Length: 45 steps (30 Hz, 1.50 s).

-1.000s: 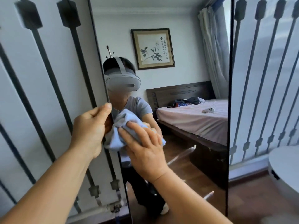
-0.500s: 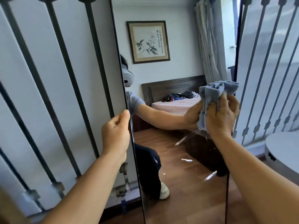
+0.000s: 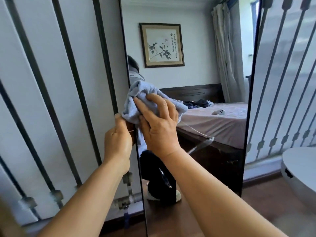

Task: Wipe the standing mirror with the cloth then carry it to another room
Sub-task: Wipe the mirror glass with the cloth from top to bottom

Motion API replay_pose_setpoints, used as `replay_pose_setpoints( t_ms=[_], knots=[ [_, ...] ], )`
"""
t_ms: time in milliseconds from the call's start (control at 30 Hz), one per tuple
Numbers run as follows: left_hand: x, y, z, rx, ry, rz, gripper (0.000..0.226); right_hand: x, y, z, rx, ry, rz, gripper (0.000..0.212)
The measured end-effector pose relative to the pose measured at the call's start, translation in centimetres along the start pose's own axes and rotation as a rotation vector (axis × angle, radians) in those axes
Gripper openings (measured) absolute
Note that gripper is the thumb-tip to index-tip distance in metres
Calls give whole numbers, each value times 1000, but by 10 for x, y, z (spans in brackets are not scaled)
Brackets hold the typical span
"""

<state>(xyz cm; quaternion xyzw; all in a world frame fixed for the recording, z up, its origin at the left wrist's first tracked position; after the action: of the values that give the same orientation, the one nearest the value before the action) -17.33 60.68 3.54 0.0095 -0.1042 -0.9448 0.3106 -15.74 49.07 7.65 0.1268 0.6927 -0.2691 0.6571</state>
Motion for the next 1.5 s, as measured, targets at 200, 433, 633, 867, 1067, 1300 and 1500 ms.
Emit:
replay_pose_setpoints(
  t_ms=[200, 433, 633, 867, 1067, 1300, 1500],
  knots=[
    [6, -5, -20, 11, -49, 16, 66, 76, 13, -3, -10, -156, -86, 35],
    [16, -7, -47, 12, -43, 85, 66, 110, 8, 4, -13, -262, -131, 38],
    [24, 1, -60, 37, 77, 105, 59, 92, -15, 50, 60, -65, 5, 34],
    [24, 3, -64, 54, 157, 131, 48, 89, -78, 158, 151, 341, 233, 36],
    [27, 2, -61, 5, 213, 89, 42, 118, -106, 198, 200, 602, 296, 40],
    [22, -4, -63, 41, 186, 19, 35, 115, -62, 108, 81, 398, 201, 36],
    [15, -7, -64, 13, 139, -25, 43, 127, -3, 4, 11, 39, -86, 43]
  ],
)
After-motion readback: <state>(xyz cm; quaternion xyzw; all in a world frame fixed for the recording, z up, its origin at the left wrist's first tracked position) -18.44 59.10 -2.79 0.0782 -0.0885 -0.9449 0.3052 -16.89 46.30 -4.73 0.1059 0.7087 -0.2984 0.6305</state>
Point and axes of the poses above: each hand's wrist, its own x-axis away from the middle knuckle, its own y-axis out of the palm, z = x × y, the point moved 5 cm from there along -x, towards the middle knuckle, and after that the axes turned 11 degrees about -y, right-handed, at the moved point
